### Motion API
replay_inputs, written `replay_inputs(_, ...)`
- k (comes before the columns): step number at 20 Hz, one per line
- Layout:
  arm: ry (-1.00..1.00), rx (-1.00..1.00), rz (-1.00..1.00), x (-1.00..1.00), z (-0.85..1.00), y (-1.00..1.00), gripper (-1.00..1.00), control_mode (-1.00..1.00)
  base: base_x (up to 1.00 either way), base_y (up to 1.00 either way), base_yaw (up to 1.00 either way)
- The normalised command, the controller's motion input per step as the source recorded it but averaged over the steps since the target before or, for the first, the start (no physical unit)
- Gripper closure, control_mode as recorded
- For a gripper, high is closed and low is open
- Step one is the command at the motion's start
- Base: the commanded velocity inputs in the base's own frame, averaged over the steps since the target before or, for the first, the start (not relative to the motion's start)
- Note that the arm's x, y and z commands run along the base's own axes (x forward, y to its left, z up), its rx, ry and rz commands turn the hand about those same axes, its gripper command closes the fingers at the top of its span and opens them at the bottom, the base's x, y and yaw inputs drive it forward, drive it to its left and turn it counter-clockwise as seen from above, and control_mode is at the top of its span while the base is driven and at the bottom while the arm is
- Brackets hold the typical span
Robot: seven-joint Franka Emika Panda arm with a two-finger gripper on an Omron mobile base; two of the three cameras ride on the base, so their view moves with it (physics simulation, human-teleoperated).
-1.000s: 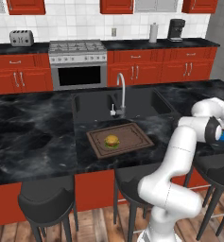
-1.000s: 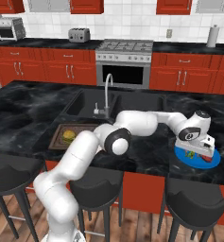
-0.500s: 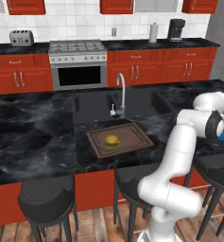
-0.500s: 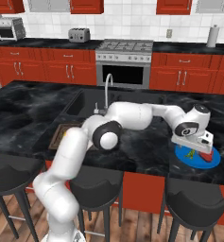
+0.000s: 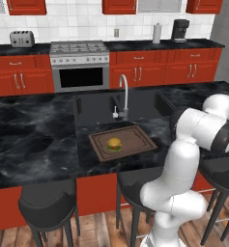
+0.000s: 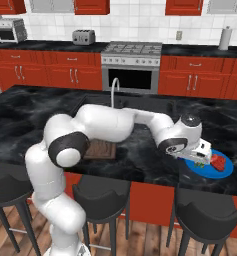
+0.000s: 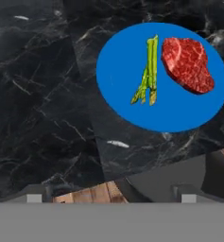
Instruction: Create a steak meal by picking up the steak and asparagus from the tray and placing them on the plate. Leave the hamburger on the tray.
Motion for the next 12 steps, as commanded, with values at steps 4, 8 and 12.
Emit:
replay_inputs(4,-0.17,-0.21,0.02,-0.91,0.89,0.83,-1.00,-1.00,0.00,0.00,0.00)
replay_inputs(8,-0.13,-0.17,0.10,-0.89,1.00,0.62,-1.00,-1.00,0.00,0.00,0.00)
replay_inputs(12,-0.15,-0.13,0.14,-0.93,1.00,0.61,-1.00,-1.00,0.00,0.00,0.00)
